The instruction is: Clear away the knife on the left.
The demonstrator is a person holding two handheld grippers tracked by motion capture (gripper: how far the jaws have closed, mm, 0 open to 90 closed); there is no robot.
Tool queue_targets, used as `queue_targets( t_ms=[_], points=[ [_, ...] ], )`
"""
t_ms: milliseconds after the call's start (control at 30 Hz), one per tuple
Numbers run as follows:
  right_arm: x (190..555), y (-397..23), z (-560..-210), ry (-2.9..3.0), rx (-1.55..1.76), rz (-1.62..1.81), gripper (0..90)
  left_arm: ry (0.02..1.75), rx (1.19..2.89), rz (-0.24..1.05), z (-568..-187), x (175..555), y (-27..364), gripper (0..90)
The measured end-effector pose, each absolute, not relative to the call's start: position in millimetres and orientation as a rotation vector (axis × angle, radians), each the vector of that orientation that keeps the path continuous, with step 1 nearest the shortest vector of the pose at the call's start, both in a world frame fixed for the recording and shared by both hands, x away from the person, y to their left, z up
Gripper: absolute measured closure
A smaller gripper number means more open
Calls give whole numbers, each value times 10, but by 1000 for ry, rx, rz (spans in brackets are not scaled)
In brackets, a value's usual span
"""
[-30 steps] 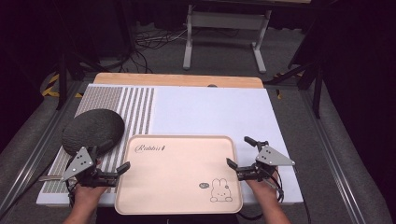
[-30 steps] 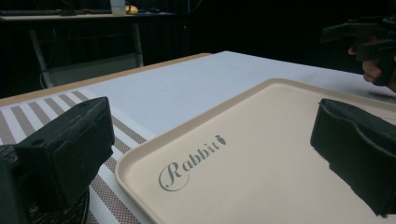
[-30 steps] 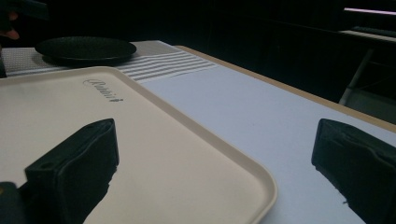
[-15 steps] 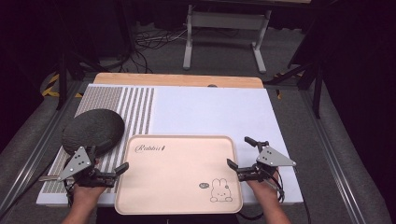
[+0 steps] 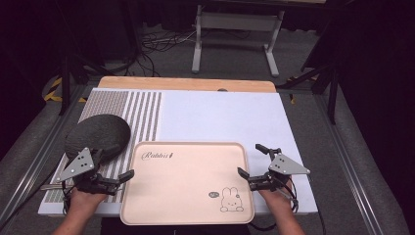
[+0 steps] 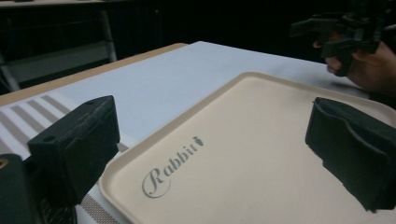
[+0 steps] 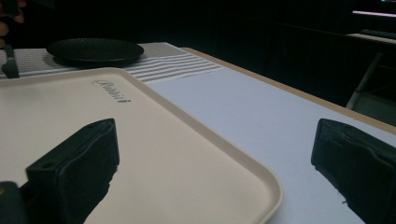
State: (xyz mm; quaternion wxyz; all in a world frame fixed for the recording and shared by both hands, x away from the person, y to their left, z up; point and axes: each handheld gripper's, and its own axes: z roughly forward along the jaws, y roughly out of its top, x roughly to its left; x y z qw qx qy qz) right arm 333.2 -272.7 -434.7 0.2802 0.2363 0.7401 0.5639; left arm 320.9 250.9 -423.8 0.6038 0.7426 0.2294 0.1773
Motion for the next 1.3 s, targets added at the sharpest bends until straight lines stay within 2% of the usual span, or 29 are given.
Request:
queue_targets(
  t_ms=[533,967,1300],
  points=[
    [3341,-2720,-4351,2000,616,1518,20,460,1910,396,-4071,3265,2557,62],
    [3345,-2718,-4355,2010,614,1517,22,459,2107,305,-3994,3300,2626,71],
    [3349,-2714,-4362,2013,617,1518,22,447,2258,289,-3959,3324,2684,78]
  ],
)
